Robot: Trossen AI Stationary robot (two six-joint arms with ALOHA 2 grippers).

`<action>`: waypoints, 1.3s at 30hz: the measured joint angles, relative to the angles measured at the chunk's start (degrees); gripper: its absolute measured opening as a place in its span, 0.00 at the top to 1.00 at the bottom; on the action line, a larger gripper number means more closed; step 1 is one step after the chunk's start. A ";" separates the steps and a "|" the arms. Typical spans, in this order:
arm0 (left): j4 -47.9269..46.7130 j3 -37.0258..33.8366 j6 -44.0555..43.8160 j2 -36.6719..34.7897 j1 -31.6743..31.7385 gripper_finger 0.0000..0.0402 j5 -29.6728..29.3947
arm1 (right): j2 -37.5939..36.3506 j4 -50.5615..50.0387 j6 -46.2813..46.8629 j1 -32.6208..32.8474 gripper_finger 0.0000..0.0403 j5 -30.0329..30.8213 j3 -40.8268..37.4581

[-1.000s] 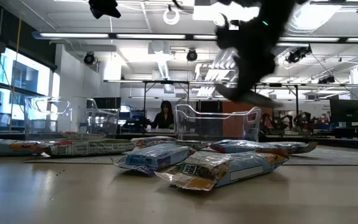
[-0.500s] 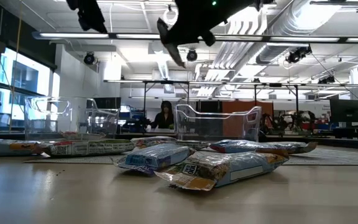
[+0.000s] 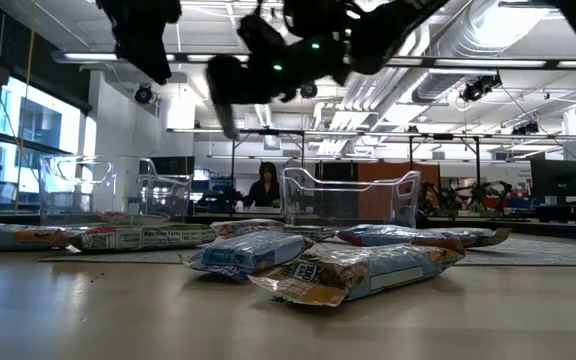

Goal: Pick and place Granola Bars by type
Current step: Put the red granola bar into the top left transparent bin

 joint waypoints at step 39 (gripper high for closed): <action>-4.29 8.44 -1.35 -6.77 0.02 0.54 -24.47 | 38.10 -19.07 10.48 -7.87 0.70 -16.70 51.79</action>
